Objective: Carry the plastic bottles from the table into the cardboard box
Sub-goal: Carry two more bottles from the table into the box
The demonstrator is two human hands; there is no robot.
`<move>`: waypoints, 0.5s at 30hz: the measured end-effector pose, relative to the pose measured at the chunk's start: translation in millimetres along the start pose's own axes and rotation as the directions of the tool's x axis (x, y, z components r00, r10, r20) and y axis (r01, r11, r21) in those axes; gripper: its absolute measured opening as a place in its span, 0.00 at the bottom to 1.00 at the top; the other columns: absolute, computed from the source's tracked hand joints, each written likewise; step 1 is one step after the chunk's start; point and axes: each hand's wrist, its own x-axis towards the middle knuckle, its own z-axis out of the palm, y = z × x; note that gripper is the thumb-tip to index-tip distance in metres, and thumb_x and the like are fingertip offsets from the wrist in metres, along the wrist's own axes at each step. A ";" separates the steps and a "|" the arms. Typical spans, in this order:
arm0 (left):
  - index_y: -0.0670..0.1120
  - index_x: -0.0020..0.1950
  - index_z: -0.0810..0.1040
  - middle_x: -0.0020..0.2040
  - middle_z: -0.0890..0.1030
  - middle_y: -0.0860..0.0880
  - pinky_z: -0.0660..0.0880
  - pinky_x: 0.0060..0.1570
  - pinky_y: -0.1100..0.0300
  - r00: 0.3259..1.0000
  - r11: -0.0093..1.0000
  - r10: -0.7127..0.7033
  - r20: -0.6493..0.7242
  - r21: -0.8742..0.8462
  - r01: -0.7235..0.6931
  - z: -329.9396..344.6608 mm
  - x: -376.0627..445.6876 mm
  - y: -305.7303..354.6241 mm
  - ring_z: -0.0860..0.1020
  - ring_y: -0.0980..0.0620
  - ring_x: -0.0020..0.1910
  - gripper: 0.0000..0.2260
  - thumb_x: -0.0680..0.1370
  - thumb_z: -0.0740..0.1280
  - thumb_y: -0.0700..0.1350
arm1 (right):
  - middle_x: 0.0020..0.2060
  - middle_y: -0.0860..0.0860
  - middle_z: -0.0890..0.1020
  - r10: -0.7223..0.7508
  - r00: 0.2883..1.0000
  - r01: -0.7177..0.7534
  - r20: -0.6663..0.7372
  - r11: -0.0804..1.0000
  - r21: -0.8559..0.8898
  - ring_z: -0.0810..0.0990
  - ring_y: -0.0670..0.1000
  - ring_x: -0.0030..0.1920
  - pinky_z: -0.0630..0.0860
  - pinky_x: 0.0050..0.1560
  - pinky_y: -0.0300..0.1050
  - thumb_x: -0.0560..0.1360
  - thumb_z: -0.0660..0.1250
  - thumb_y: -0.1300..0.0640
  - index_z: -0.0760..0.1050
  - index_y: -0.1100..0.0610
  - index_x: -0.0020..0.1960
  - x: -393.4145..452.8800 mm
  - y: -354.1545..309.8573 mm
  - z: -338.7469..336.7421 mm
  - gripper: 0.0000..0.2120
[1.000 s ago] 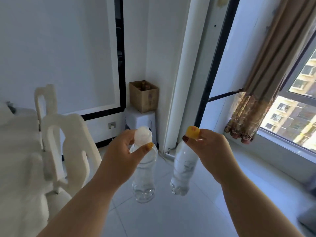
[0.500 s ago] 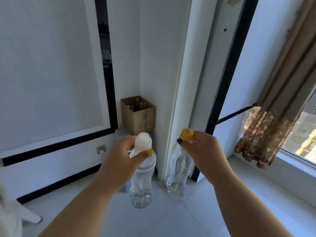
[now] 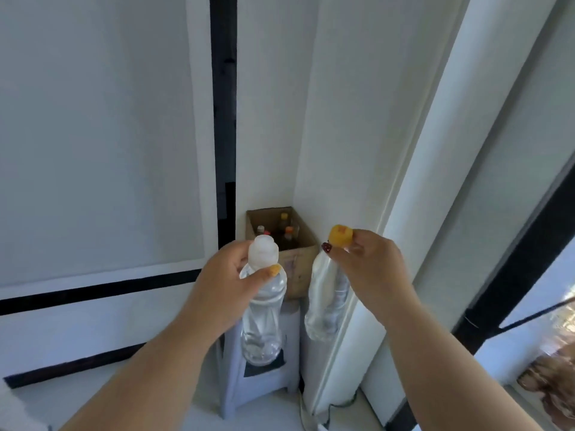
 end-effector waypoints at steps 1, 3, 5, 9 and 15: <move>0.56 0.60 0.78 0.56 0.83 0.56 0.74 0.52 0.62 1.000 1.000 -0.002 -0.011 0.001 0.002 5.4 23.1 -7.1 0.80 0.57 0.56 0.15 0.75 0.73 0.52 | 0.41 0.40 0.83 0.002 1.000 -0.002 0.002 1.000 -0.002 0.80 0.41 0.43 0.71 0.37 0.38 0.72 0.72 0.45 0.79 0.45 0.44 23.9 3.7 6.2 0.04; 0.55 0.63 0.78 0.56 0.82 0.57 0.73 0.51 0.63 1.000 1.000 0.003 -0.024 0.011 -0.003 14.0 67.9 -23.3 0.79 0.58 0.56 0.17 0.75 0.73 0.53 | 0.41 0.43 0.84 -0.003 1.000 0.003 0.002 1.000 0.003 0.81 0.45 0.43 0.71 0.36 0.40 0.72 0.71 0.46 0.81 0.48 0.46 69.4 13.8 20.6 0.06; 0.55 0.64 0.78 0.57 0.82 0.58 0.72 0.52 0.63 1.000 1.000 0.009 -0.023 0.023 -0.008 19.8 109.9 -40.7 0.79 0.59 0.57 0.19 0.74 0.73 0.53 | 0.39 0.45 0.84 -0.007 1.000 0.008 -0.012 1.000 0.027 0.81 0.45 0.41 0.71 0.35 0.39 0.72 0.72 0.48 0.81 0.49 0.44 107.5 23.8 36.4 0.05; 0.56 0.63 0.78 0.57 0.82 0.61 0.75 0.55 0.60 1.000 1.000 -0.012 0.004 0.008 0.012 27.2 195.7 -78.0 0.79 0.62 0.57 0.19 0.73 0.74 0.54 | 0.34 0.44 0.82 -0.007 0.999 0.010 -0.049 0.999 0.052 0.78 0.44 0.36 0.69 0.35 0.39 0.72 0.73 0.50 0.82 0.51 0.44 186.2 44.9 71.8 0.05; 0.66 0.54 0.76 0.54 0.81 0.65 0.70 0.49 0.69 1.000 1.000 -0.007 0.007 0.011 0.007 40.6 302.5 -117.3 0.77 0.72 0.53 0.15 0.73 0.75 0.50 | 0.44 0.41 0.84 0.023 0.998 -0.016 -0.066 0.995 0.101 0.80 0.39 0.47 0.72 0.41 0.38 0.72 0.71 0.47 0.82 0.47 0.50 291.0 71.6 120.9 0.08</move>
